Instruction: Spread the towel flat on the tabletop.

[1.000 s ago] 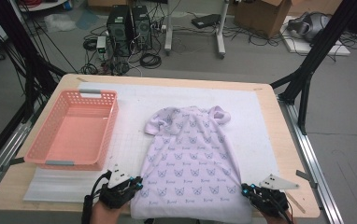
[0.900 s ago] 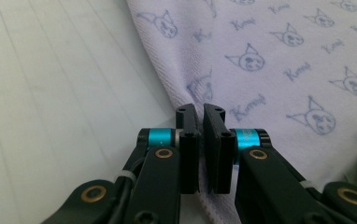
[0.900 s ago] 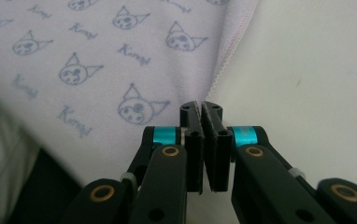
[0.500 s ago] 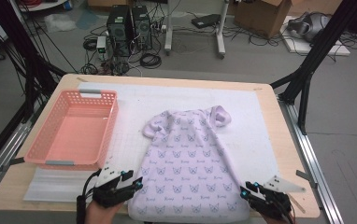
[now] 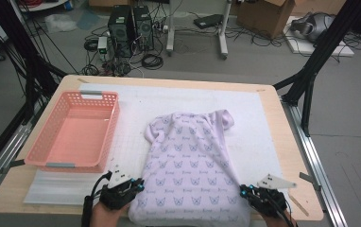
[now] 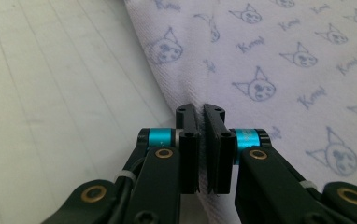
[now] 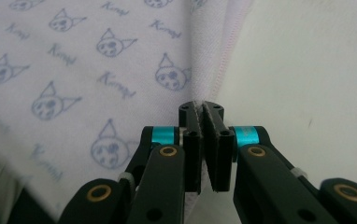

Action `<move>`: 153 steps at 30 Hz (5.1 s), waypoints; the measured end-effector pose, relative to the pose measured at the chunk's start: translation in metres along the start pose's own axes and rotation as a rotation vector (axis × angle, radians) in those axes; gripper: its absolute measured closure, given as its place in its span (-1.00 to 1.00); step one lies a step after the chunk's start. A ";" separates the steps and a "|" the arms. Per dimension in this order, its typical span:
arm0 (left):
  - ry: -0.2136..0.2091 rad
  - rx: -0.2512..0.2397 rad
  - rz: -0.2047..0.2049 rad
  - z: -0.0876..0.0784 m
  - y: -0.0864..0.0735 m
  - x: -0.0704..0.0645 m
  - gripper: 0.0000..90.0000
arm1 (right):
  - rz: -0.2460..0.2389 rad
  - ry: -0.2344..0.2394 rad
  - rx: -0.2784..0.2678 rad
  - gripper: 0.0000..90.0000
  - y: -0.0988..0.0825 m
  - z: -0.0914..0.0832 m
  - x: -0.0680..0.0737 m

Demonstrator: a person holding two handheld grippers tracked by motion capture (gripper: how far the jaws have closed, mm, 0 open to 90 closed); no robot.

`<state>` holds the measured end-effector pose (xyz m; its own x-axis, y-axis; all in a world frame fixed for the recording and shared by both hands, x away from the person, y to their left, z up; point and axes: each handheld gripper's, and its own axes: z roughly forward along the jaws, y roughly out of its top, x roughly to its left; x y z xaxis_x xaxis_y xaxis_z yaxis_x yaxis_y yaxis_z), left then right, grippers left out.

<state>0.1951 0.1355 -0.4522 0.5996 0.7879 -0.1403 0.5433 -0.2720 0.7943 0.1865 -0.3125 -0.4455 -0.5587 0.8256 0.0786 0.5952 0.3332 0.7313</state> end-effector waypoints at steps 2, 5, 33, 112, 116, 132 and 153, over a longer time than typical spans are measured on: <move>-0.017 -0.013 0.003 -0.004 -0.004 -0.004 0.83 | -0.013 0.021 0.000 0.88 -0.007 -0.007 0.005; -0.027 -0.052 -0.014 -0.004 0.002 -0.002 0.43 | -0.008 0.022 -0.034 0.56 -0.007 -0.010 0.005; -0.021 -0.100 -0.111 0.019 0.029 0.034 0.23 | 0.021 -0.116 -0.065 0.56 0.022 0.017 -0.036; 0.117 0.005 -0.064 0.031 0.031 0.030 0.93 | 0.080 -0.084 -0.036 0.95 0.026 0.029 -0.040; 0.074 0.018 -0.093 0.012 0.018 0.026 0.94 | 0.078 -0.055 -0.012 0.96 0.018 0.015 -0.038; 0.054 -0.076 -0.069 0.022 0.031 0.031 0.08 | 0.104 -0.072 -0.062 0.29 0.020 0.011 -0.031; -0.038 -0.056 -0.012 0.013 0.012 0.007 0.77 | 0.070 -0.049 -0.021 0.93 -0.006 -0.012 -0.031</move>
<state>0.2134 0.1309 -0.4514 0.6160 0.7689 -0.1713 0.5172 -0.2307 0.8242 0.1937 -0.3455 -0.4442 -0.4872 0.8679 0.0971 0.6195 0.2651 0.7389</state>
